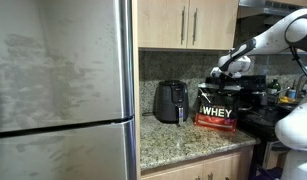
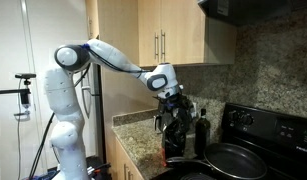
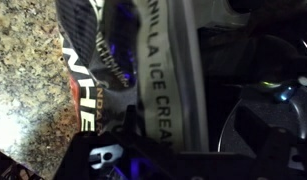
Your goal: Close the drawer door on the right and pick the bag and move it to the corner
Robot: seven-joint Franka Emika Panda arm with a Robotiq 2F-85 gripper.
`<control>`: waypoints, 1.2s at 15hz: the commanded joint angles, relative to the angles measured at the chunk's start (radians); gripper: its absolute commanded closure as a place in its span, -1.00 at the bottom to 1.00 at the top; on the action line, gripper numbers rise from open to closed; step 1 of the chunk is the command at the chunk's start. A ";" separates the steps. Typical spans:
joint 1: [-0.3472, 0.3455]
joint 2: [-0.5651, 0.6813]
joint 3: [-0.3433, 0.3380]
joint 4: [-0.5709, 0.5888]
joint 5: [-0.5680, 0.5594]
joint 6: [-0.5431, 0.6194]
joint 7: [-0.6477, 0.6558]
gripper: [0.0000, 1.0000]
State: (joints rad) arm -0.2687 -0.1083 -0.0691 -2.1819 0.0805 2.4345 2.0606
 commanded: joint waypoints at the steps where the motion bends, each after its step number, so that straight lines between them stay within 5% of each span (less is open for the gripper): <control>1: 0.037 0.093 -0.041 0.108 0.056 -0.057 -0.022 -0.46; 11: 0.053 0.063 -0.085 0.124 0.095 -0.394 -0.166 0.95; 18: 0.059 0.041 -0.082 0.114 0.076 -0.449 -0.156 0.99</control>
State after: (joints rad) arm -0.2228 -0.0564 -0.1391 -2.0578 0.1610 2.0123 1.9149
